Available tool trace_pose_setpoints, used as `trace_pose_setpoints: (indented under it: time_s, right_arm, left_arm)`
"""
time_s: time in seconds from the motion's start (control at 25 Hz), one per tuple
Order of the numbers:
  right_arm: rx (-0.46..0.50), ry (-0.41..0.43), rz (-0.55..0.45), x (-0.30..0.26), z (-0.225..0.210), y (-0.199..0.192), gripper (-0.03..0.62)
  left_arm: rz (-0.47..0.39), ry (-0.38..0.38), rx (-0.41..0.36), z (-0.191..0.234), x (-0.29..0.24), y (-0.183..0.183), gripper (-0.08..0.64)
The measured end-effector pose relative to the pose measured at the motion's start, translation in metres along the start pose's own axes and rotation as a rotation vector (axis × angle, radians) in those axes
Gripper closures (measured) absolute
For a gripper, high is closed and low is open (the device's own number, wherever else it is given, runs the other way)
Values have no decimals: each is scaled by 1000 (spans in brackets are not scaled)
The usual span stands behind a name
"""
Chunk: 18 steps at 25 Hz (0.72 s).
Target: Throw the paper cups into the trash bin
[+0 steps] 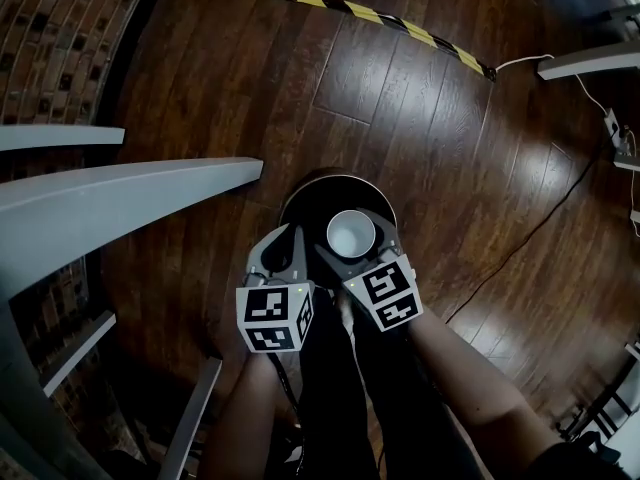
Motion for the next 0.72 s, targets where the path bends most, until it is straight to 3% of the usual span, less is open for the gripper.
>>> trace_pose_setpoints:
  time_s: [0.2, 0.72]
  right_arm:
    - [-40, -10, 21, -6, -5, -6, 233]
    - [-74, -15, 54, -17, -7, -15, 179]
  left_arm:
    - [-37, 6, -92, -4, 0, 4, 555]
    - [-32, -9, -85, -5, -4, 0, 555]
Point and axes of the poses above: the fingertips, and each gripper's own axes: x backward along the fingers, z to its left, y out of its top, the point moved 3 cm from there along x, backward along the fingers, and after that the axes turned 11 degrees about -x, right-handed, at the moved point
